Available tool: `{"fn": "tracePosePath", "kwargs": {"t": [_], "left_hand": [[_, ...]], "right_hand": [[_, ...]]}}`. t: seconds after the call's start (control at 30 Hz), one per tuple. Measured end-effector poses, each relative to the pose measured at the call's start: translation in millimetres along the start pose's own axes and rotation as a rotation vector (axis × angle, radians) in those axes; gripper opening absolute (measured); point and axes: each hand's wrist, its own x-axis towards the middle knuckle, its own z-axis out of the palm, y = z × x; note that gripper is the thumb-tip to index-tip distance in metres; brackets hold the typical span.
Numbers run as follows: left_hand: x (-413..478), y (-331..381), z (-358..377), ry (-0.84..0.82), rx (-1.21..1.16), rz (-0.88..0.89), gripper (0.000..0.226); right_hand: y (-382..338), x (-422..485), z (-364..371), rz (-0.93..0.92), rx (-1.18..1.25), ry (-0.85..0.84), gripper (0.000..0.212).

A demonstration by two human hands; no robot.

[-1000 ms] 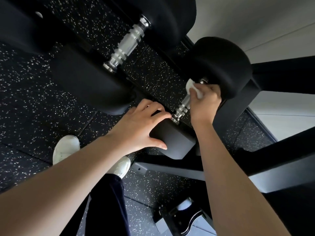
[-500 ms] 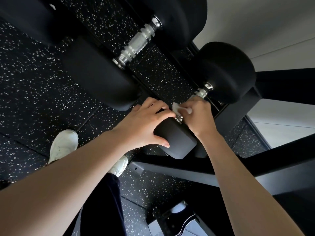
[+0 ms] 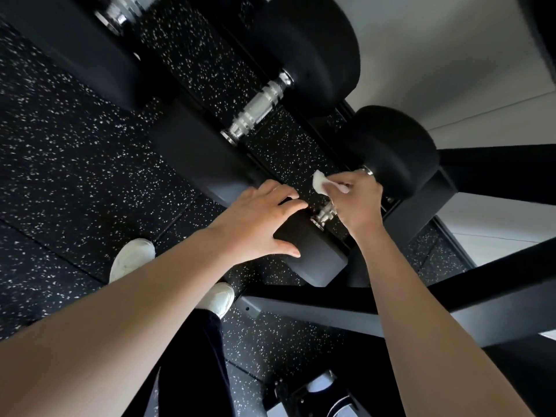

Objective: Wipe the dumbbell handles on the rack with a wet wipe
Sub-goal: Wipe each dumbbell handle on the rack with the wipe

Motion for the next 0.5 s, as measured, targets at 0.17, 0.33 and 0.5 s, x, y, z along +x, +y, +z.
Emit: {"fn": "tracePosePath", "kwargs": {"t": [0.17,0.33,0.5], "left_hand": [[-20.7,-13.6,-46.3,0.148,0.117,-0.037,0.077],[-41.4,-38.2,-78.9,0.213,0.188,-0.139,0.077],[-50.8,-71.2,-81.3,0.224,0.207,-0.144,0.077]], "right_hand": [[-26.9,-13.9,-7.4,0.104,0.275,0.108,0.010],[-64.1,-19.3,9.6,0.103,0.404,0.121,0.013],[-106.5,1.9,41.3,0.086,0.455,0.189,0.009]]}}
